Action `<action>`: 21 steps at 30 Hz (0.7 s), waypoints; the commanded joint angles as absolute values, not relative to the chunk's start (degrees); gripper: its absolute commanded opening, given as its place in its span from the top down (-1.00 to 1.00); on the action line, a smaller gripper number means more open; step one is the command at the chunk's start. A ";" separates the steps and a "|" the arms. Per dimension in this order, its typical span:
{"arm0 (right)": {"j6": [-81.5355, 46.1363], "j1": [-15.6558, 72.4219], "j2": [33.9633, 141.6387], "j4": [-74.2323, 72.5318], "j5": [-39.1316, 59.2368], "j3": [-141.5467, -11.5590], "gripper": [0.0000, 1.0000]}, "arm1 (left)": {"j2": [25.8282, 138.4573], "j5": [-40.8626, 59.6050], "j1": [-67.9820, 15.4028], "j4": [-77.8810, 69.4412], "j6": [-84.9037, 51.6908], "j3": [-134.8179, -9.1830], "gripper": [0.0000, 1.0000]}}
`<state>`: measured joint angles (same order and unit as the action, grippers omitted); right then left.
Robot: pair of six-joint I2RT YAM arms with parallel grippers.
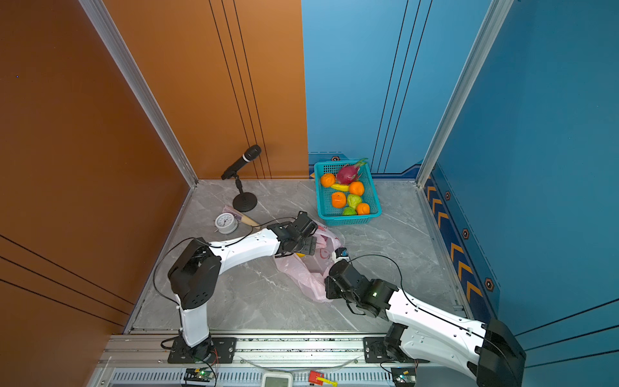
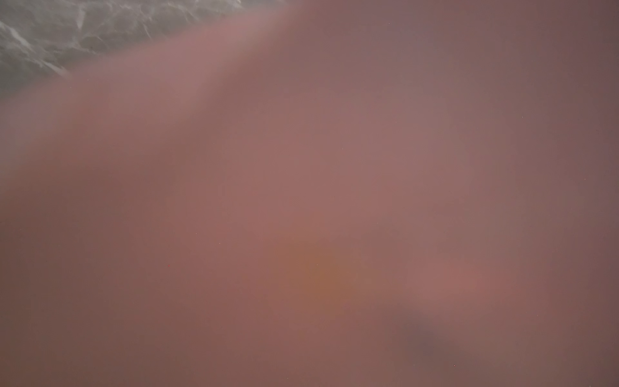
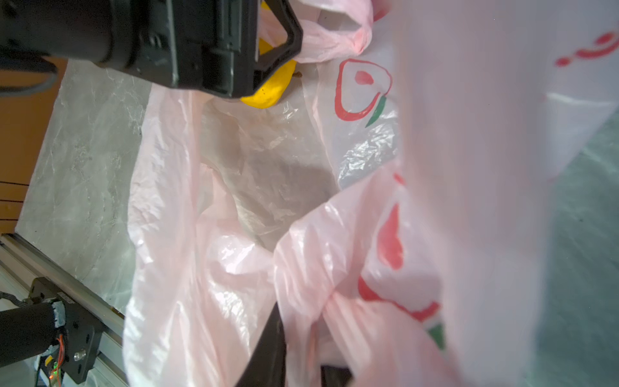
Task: Untie the knot of the plastic bag and take out the fruit
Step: 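Hold the bag open with the left gripper while the right reaches for yellow fruit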
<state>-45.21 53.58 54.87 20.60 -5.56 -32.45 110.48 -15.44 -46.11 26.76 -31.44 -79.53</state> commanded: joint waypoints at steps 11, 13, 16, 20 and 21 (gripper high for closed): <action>-43.40 52.47 42.74 32.84 -10.54 -43.96 -0.49 | 113.31 -10.07 -44.83 29.18 -29.96 -79.84 -0.53; -42.88 51.25 41.71 33.30 -10.55 -46.21 -0.54 | 113.06 -9.51 -44.87 29.34 -29.62 -79.99 -0.41; -42.41 49.12 42.54 33.66 -9.82 -49.79 -0.58 | 112.30 -8.47 -44.85 29.32 -29.22 -80.25 -0.24; -42.43 46.41 46.46 31.62 -5.60 -53.98 -0.58 | 110.00 -6.62 -45.04 29.45 -29.34 -80.25 -0.12; -42.68 45.89 47.38 30.92 -4.77 -54.72 -0.58 | 109.27 -6.37 -45.12 29.40 -29.35 -80.16 -0.10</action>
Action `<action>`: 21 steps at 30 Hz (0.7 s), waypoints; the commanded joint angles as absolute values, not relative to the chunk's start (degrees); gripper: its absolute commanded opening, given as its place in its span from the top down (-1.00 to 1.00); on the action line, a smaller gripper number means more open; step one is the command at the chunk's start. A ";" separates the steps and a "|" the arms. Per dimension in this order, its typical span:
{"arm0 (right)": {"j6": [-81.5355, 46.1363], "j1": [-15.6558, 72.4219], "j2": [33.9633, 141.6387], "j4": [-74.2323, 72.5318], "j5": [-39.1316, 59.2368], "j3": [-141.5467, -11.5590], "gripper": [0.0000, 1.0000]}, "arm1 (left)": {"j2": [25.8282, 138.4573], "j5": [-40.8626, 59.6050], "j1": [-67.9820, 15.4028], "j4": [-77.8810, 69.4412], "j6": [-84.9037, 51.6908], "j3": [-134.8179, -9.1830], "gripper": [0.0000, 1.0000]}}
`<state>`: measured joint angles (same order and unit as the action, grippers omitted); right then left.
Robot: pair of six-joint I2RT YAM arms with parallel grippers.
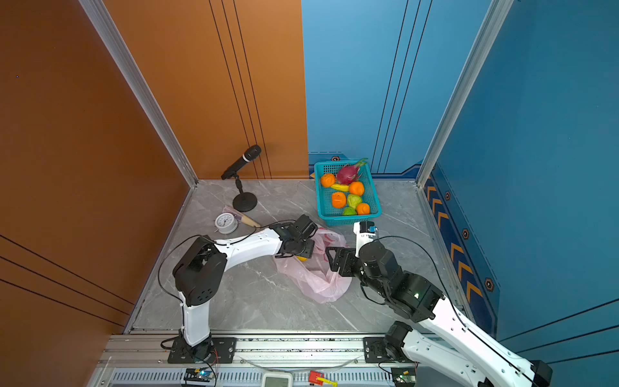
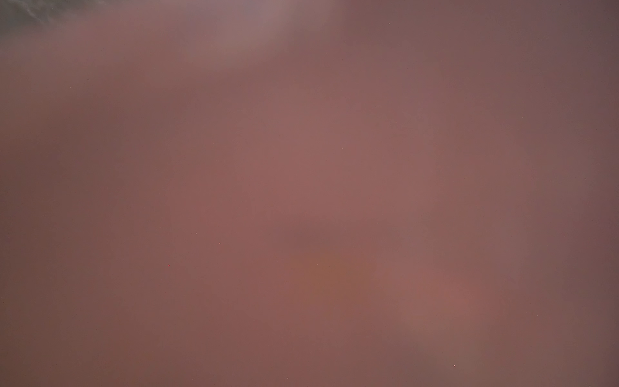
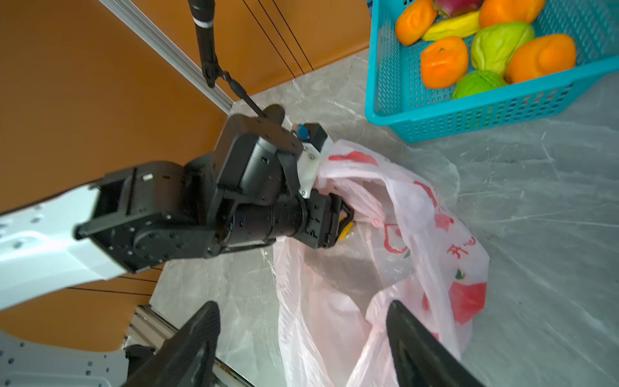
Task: Untie the knot of the plastic bag and take out the fruit
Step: 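Hold the bag open with the left gripper while the right reaches for yellow fruit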
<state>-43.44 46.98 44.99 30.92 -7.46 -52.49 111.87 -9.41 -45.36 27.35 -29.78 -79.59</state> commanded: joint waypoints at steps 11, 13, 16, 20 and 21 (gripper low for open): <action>-54.66 35.87 58.73 29.17 7.01 -56.37 -0.36 | 100.23 1.03 -45.02 29.26 -32.11 -79.18 -0.07; -56.27 34.53 60.85 29.88 9.53 -56.73 -0.26 | 98.69 2.50 -44.83 28.82 -33.06 -78.69 -0.07; -56.80 33.91 63.48 29.53 12.04 -57.39 -0.19 | 96.53 5.39 -44.45 27.68 -33.83 -77.81 -0.07; -58.13 32.94 65.40 28.90 11.99 -58.26 -0.13 | 94.14 10.04 -43.94 26.06 -34.90 -76.97 -0.07; -58.33 32.44 65.56 28.32 12.39 -58.40 -0.12 | 93.58 10.84 -43.84 25.37 -35.62 -76.73 -0.08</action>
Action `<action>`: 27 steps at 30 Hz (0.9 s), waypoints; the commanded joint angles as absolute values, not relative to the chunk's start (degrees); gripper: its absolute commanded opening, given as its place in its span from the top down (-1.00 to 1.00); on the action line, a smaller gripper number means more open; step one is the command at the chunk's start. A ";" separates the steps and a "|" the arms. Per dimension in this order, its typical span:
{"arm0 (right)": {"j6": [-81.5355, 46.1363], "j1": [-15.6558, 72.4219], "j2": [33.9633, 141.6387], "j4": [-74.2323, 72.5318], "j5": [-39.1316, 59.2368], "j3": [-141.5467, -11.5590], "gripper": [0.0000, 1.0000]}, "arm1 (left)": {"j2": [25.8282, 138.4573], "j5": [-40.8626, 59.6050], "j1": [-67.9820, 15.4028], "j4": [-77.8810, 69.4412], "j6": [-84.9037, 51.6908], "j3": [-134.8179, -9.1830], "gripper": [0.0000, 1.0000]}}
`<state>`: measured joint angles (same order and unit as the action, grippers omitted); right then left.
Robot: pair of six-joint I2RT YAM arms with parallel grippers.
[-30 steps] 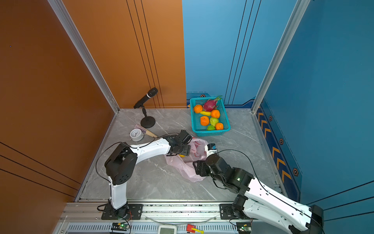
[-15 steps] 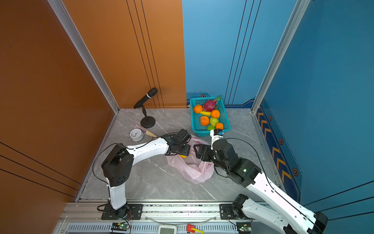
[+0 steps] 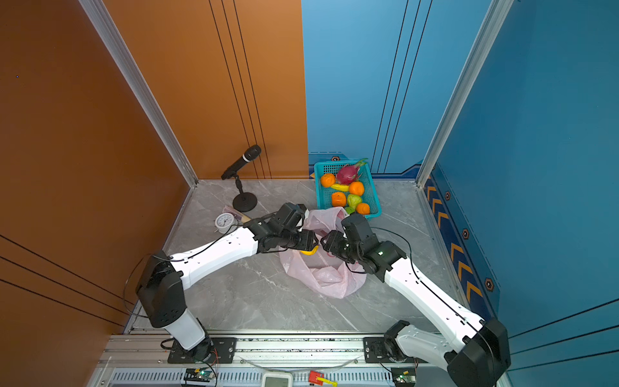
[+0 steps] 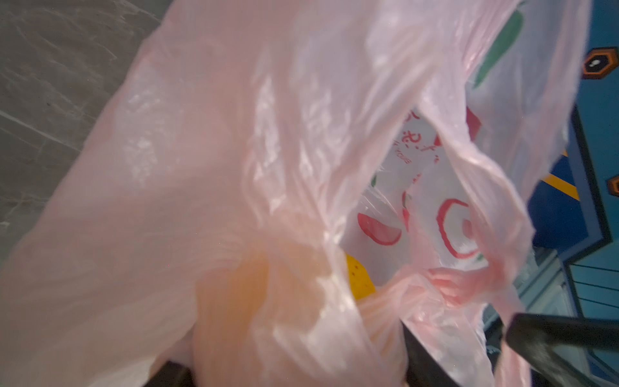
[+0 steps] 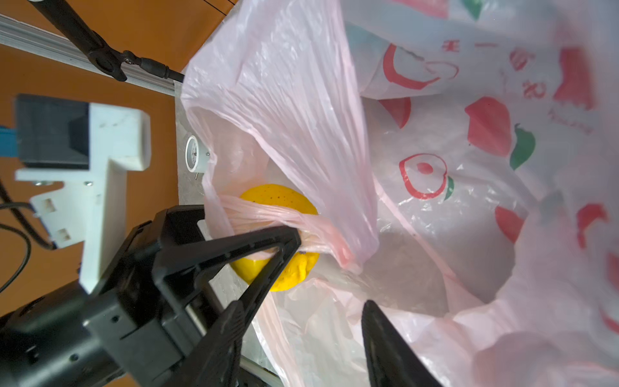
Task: Untie the knot of the plastic bag and take out the fruit
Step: 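Hold the bag open with the left gripper while the right reaches for yellow fruit, then close the right gripper on the yellow fruit inside the bag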
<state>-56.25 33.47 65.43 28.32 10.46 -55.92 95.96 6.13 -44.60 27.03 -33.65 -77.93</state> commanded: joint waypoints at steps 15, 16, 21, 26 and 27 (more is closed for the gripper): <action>-43.03 30.06 48.19 0.08 14.29 -37.15 -0.35 | 90.72 15.88 -41.45 22.15 -55.48 -76.75 -0.02; -41.37 30.06 47.62 -0.59 14.19 -36.23 -0.37 | 90.71 16.25 -41.32 22.15 -56.16 -76.85 -0.02; -38.33 30.12 49.31 -8.43 20.26 -32.70 -0.54 | 90.67 17.49 -41.33 22.12 -59.04 -77.25 0.00; -36.85 31.81 52.75 -12.72 22.80 -31.92 -0.72 | 91.38 19.07 -41.31 21.53 -60.71 -77.94 0.01; -36.26 32.28 53.36 -13.36 22.85 -31.90 -0.77 | 91.53 19.31 -41.31 21.56 -60.86 -78.06 0.01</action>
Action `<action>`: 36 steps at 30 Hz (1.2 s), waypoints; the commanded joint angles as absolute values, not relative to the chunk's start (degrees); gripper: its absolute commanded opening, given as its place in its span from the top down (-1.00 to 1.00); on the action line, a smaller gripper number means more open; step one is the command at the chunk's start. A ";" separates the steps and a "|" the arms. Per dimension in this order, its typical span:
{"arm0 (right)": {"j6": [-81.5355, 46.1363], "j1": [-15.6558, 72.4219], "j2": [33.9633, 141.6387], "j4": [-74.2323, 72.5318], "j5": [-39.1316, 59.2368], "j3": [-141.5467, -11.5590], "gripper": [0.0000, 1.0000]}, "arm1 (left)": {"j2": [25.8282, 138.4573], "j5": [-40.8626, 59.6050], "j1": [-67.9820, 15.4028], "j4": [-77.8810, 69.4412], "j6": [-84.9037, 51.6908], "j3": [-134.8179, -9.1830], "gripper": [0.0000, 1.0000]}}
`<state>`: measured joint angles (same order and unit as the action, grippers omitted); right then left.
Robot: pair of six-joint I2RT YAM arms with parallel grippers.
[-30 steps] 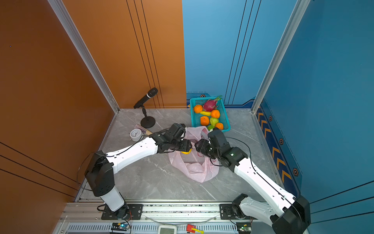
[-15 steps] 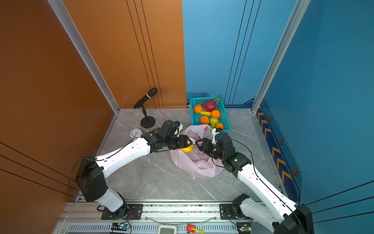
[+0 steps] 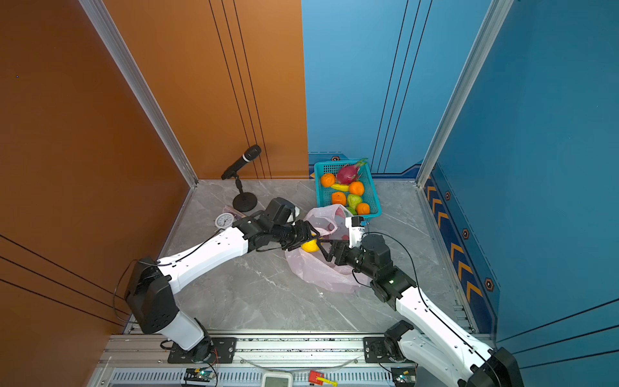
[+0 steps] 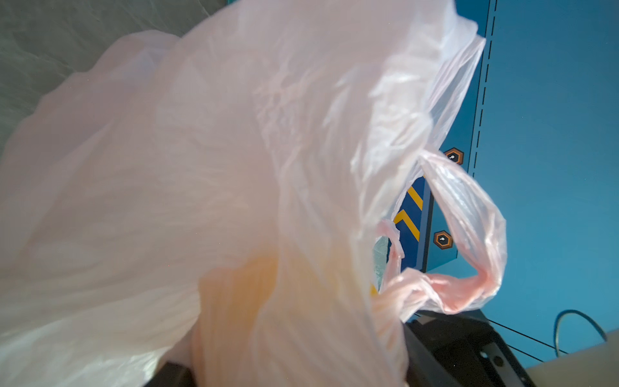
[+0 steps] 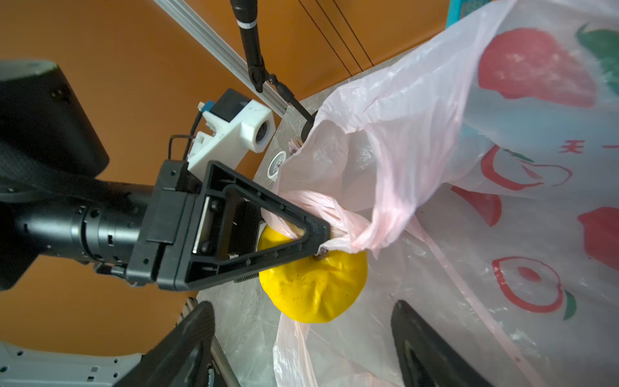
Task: Untie the knot of the plastic bag and take out the fruit
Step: 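Close the right gripper on the yellow fruit inside the bag, then lift the yellow fruit out with the right gripper while the left releases the bag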
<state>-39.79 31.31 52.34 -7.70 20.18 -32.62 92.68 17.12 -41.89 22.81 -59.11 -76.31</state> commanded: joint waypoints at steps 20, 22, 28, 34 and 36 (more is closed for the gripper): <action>-32.54 36.16 66.93 -25.55 16.43 -32.73 -0.82 | 90.58 21.51 -40.66 20.80 -65.46 -76.21 0.00; -32.34 36.60 67.87 -26.14 15.92 -33.13 -0.76 | 90.36 21.50 -40.59 20.74 -65.61 -75.87 -0.01; -32.67 37.35 70.19 -26.89 15.91 -34.19 -0.41 | 89.82 21.83 -40.28 20.23 -65.50 -75.00 -0.07; -34.01 37.10 68.38 -26.53 15.38 -32.20 -0.13 | 87.94 19.65 -39.41 20.21 -65.52 -72.73 -0.50; -34.01 37.05 66.99 -25.02 15.59 -31.24 -0.12 | 87.24 18.28 -39.19 20.71 -64.65 -72.42 -0.60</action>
<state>-33.45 37.34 69.45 -25.19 16.62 -32.45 89.52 19.94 -40.12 20.32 -65.71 -73.47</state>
